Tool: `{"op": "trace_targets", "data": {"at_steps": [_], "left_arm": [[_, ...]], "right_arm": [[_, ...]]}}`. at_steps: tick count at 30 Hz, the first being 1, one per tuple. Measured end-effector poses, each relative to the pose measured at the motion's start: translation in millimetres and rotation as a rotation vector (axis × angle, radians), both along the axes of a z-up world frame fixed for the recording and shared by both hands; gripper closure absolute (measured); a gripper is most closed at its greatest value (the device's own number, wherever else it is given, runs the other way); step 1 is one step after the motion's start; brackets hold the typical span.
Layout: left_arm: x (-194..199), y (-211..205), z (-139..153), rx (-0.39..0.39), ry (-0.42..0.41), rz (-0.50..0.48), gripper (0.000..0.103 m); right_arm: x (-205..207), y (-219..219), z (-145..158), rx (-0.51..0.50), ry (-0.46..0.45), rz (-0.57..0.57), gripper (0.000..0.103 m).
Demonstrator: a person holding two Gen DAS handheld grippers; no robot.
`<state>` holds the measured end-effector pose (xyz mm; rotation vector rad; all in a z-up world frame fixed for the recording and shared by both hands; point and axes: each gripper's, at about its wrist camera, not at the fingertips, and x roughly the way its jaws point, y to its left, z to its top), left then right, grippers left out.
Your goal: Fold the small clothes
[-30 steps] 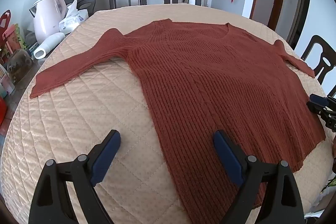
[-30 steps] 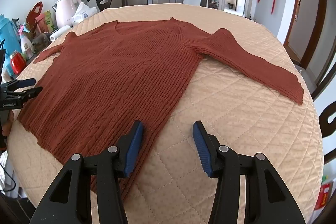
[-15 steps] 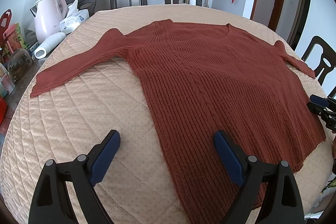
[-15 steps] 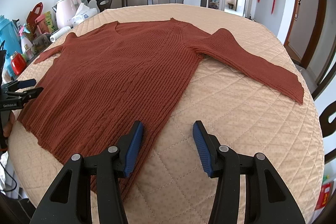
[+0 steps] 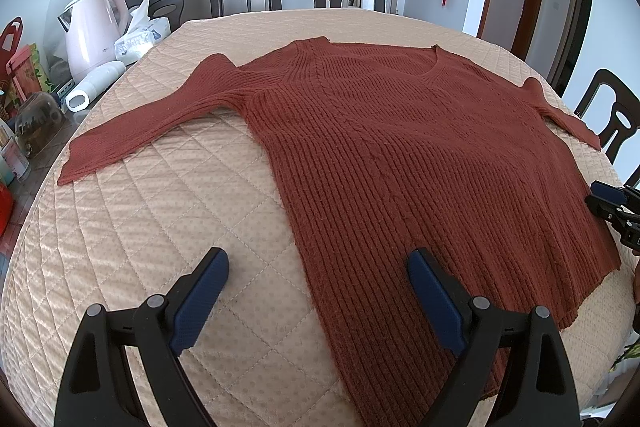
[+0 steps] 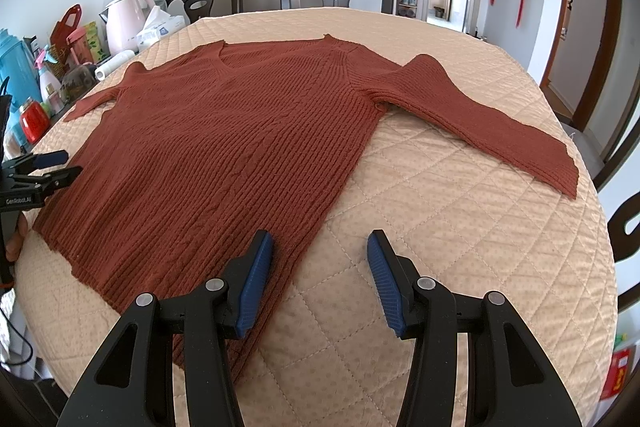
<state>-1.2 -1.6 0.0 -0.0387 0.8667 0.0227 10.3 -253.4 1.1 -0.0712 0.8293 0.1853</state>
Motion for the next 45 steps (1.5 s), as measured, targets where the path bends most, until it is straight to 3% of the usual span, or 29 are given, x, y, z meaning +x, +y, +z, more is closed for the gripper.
{"op": "trace_targets", "data": {"at_steps": [45], "left_arm": [[-1.2,1.2,-0.5,0.000,-0.001,-0.001,0.009]], "right_arm": [[-1.5,-2.4,2.1,0.001,-0.003,0.000,0.053]]}}
